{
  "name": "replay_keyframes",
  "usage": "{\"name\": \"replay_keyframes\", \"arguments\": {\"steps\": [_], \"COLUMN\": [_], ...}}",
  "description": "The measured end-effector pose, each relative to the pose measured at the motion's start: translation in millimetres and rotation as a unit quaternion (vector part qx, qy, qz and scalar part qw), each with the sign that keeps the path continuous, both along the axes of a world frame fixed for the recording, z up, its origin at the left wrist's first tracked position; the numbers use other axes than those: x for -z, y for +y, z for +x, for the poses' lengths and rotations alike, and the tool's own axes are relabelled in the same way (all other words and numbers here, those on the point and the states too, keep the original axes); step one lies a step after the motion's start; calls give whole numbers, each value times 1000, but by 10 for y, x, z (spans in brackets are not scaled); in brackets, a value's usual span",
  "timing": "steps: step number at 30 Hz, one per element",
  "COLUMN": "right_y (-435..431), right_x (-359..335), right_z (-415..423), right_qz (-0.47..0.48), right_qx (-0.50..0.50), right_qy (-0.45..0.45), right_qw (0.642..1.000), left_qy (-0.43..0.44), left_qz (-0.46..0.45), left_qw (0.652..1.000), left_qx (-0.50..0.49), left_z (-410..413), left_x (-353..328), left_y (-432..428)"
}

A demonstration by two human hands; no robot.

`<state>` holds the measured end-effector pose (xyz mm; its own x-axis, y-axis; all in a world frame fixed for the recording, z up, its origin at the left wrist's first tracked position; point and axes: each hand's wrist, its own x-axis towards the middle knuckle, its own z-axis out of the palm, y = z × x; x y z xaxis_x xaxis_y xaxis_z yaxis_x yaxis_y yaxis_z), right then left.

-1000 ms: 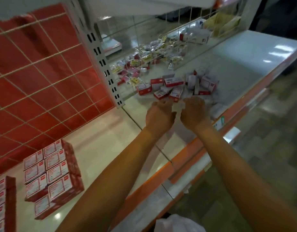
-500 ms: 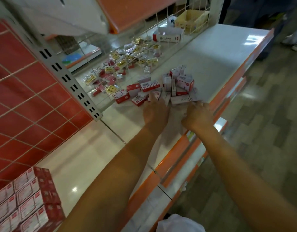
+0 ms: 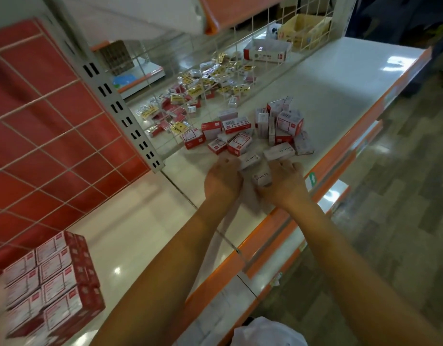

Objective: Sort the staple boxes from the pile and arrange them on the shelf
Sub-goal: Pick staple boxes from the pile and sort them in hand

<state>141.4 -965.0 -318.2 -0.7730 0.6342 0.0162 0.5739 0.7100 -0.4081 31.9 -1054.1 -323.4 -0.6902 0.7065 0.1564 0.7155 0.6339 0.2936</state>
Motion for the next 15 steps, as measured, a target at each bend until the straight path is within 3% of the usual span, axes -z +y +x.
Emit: {"name": "replay_keyframes", "arguments": {"steps": [15], "right_y": [-646], "right_x": [-115], "right_z": [-255], "right_qz": [-106], "right_qx": [-107], "right_qy": [-22], "right_qw": [988], "left_qy": [-101], "left_qz": [91], "left_qw": [986], "left_qx": [-95], "left_z": [92], "left_x": [-197], "left_y": [-1266]}}
